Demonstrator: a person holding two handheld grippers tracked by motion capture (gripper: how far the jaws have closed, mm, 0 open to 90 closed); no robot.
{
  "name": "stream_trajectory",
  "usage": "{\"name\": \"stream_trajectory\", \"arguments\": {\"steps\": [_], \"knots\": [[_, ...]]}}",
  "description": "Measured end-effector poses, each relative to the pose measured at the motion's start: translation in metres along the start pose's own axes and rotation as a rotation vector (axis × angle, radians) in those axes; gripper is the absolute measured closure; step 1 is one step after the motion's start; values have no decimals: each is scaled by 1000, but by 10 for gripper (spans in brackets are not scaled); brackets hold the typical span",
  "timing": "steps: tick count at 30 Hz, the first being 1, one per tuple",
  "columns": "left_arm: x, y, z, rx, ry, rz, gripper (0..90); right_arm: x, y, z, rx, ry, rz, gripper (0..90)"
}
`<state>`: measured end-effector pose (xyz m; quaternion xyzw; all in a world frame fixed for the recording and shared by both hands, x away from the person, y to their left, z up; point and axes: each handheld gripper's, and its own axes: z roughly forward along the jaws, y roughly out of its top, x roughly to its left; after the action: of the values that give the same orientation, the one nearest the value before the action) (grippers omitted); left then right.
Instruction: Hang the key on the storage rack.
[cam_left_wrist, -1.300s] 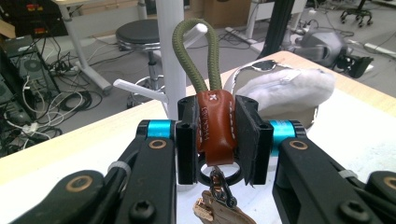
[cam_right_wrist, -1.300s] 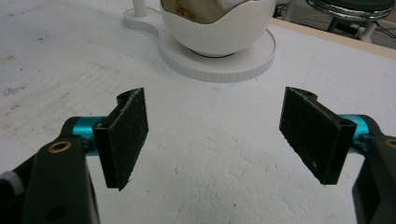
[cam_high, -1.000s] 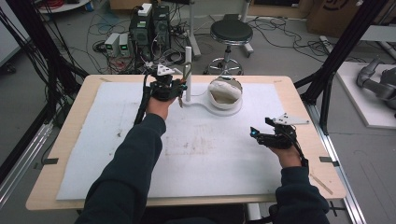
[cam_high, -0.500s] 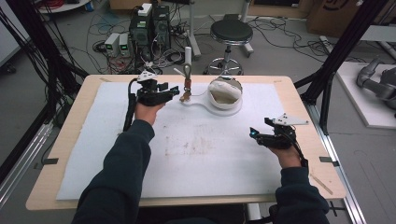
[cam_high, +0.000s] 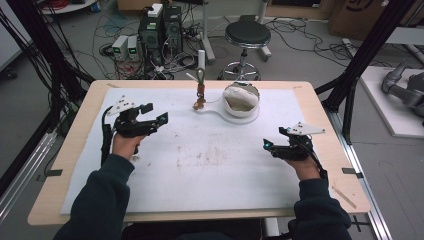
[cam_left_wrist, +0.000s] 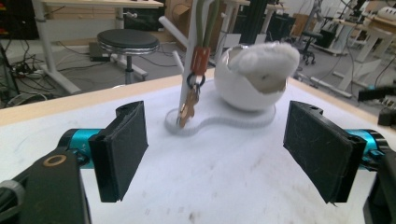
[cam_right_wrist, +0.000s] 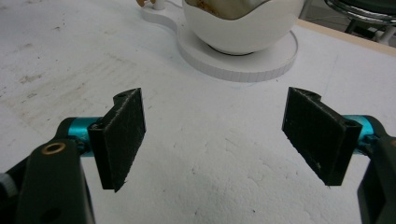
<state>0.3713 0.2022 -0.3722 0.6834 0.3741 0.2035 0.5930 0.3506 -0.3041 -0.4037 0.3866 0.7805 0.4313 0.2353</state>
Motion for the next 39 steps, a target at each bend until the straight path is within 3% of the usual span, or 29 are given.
{"name": "stream_trajectory", "arguments": {"steps": [6,15,26,39], "knots": [[1,-27,-27,-8,38,58,218,-1,-1,1,9,5,9,215],[-1,-52,-40,-17,83,14,190,-2,-3,-1,5,3,17,215],[-6,-58,-43,-7,92,23,190,0,-5,-6,-11,-10,16,215],[0,-62,-45,9,110,15,191,1,-6,-7,-10,-14,25,215]]}}
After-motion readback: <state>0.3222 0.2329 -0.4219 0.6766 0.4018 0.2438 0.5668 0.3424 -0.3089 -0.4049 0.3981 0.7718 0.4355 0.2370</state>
